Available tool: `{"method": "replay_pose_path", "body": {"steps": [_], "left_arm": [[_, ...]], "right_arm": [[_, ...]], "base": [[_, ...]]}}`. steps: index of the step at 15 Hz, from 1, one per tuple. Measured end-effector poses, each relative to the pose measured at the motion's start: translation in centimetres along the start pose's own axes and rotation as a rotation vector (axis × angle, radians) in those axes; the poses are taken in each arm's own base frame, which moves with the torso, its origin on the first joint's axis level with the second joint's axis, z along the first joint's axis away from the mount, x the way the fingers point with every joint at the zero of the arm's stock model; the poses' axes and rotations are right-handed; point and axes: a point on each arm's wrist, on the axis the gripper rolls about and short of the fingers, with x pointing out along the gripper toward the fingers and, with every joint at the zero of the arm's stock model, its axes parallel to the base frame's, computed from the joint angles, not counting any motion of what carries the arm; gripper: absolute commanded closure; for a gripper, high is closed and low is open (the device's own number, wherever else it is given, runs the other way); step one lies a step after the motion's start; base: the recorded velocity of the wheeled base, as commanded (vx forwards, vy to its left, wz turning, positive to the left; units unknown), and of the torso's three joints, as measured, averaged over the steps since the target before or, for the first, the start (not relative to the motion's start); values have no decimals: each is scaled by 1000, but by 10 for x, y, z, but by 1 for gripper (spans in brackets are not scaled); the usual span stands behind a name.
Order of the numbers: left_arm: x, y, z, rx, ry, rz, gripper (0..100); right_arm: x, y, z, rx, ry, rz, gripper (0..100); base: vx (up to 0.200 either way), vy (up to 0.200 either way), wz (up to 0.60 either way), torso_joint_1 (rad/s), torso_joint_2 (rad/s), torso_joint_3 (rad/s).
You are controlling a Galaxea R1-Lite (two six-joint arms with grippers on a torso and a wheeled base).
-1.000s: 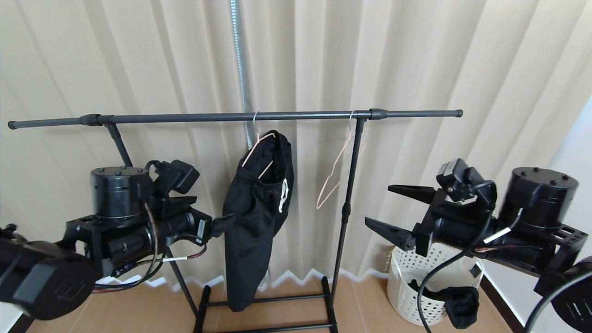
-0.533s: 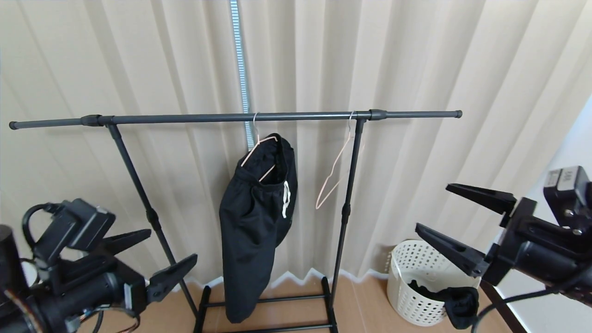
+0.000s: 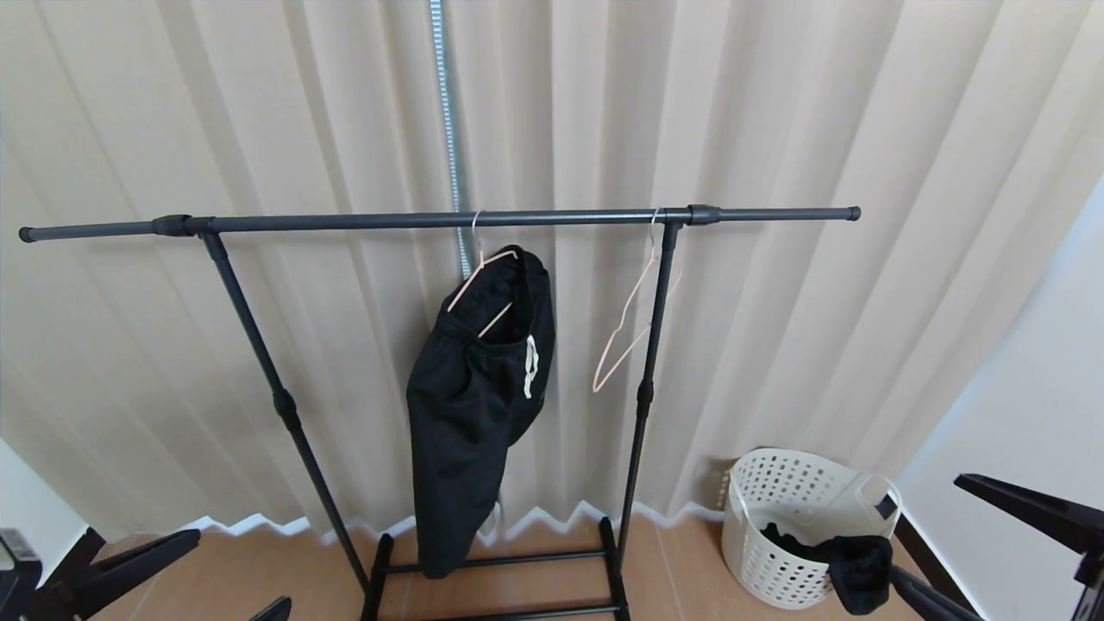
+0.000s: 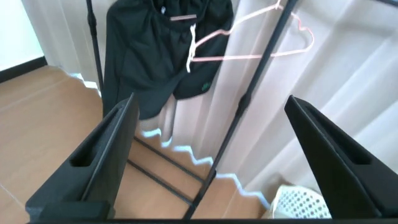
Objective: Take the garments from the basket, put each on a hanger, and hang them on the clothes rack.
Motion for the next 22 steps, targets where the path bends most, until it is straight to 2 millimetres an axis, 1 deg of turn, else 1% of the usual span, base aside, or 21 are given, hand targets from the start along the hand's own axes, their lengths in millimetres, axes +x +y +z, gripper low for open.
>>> {"method": "replay_pose_path", "body": {"steps": [4,6,7,9,11,14,17,20,22], "left_arm": [[-24,-5,-19,-19,49,-1,0],[-34,-8,-27,-37,53,1,0],[-38,-9,-31,-51,56,2,0],[-46,-10,-39,-77,52,5,0],[-52,-11,-46,-87,54,36,0],[-57,-11,-51,-86,41,106,0],[-62,-10,-57,-79,47,218,0],[-65,-10,-58,-78,7,275,0],[-68,-11,-59,-76,-12,378,0]], "right_arm": [[-41,13,-25,14,67,4,0],[-57,17,-37,14,70,-27,0],[-62,18,-39,9,51,-48,0],[-68,20,-43,7,38,-68,0],[-72,21,-51,32,67,-108,0],[-75,20,-52,52,59,-193,0],[-77,20,-53,65,44,-273,0],[-82,22,-53,69,1,-357,0],[-85,24,-54,65,-44,-400,0]], "base": [[0,0,0,0,0,0],[0,0,0,0,0,0],[0,0,0,0,0,0],[0,0,0,0,0,0],[0,0,0,0,0,0],[0,0,0,0,0,0],[0,0,0,0,0,0],[0,0,0,0,0,0],[0,0,0,0,0,0]]}}
